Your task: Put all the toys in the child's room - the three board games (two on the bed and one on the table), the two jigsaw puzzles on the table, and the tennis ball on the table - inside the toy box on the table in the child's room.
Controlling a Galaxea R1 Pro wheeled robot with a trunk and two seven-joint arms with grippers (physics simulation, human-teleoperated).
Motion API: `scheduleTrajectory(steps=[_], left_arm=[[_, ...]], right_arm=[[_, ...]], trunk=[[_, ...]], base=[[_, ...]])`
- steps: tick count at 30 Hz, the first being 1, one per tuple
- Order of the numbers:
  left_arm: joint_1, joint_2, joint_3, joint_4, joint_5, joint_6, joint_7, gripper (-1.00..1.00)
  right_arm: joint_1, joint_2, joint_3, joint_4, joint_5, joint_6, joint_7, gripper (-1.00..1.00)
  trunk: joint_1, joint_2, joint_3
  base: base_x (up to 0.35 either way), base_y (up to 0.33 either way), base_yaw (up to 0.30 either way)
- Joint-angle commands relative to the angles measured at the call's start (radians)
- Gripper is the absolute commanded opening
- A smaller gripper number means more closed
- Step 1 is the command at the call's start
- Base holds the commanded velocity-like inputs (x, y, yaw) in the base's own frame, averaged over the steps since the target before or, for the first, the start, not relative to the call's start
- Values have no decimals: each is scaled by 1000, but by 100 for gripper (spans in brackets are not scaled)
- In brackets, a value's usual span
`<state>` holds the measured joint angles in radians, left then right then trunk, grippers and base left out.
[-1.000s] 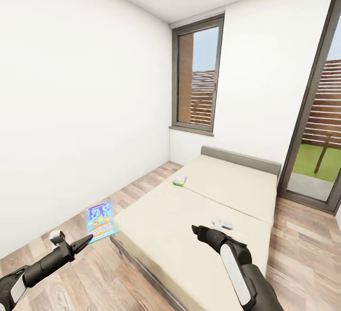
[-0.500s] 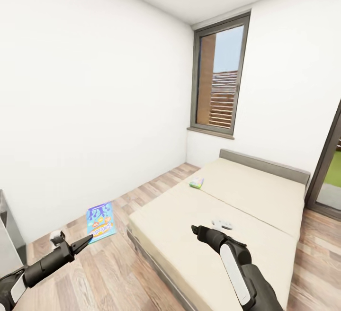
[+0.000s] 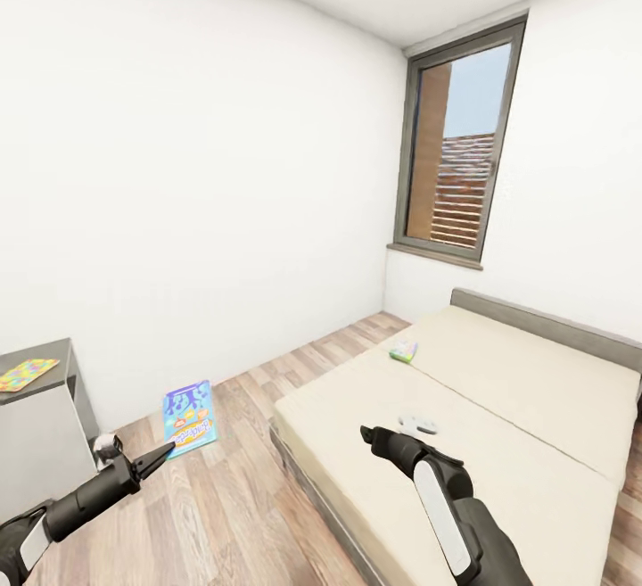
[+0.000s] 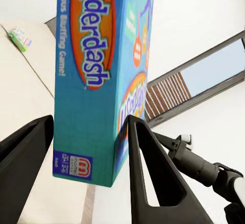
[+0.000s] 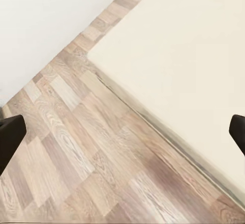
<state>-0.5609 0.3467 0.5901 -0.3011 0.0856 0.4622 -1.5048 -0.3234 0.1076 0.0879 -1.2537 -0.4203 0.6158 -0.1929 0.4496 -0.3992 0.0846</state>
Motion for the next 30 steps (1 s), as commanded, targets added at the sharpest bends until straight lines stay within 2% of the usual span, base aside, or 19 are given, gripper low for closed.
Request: scheduleTrajectory(steps=[1,9,14,17,23,30], left_arm=[[-1,0,2,0,2,10,-3,-100],[-1,0,2,0,2,10,4,-100],[-1,1,2,0,3,10,26,-100],[-1,1,2,0,3,11,28,-100],[-1,2,3,0,3,11,29,-100],[-1,2,3,0,3,10,29,-100]], right_arm=[[0,0,1,-1,-11,2,-10,100],[0,0,4,-2,-11,2,-9,100],[1,-1,84,-5,-9,-31,-10,100],[1,-1,105,-4,-9,-55,-11,100],[0,0,113,-1,-9,-64,-11,100],[0,0,114,-1,-9,-64,-11,100]], trunk=[[0,-1,0],[0,-1,4],[0,-1,5],[0,-1,5],[0,-1,4],[0,-1,3]], base=[[0,0,271],[11,0,268],[126,0,86],[202,0,13],[269,0,53],[123,0,222]])
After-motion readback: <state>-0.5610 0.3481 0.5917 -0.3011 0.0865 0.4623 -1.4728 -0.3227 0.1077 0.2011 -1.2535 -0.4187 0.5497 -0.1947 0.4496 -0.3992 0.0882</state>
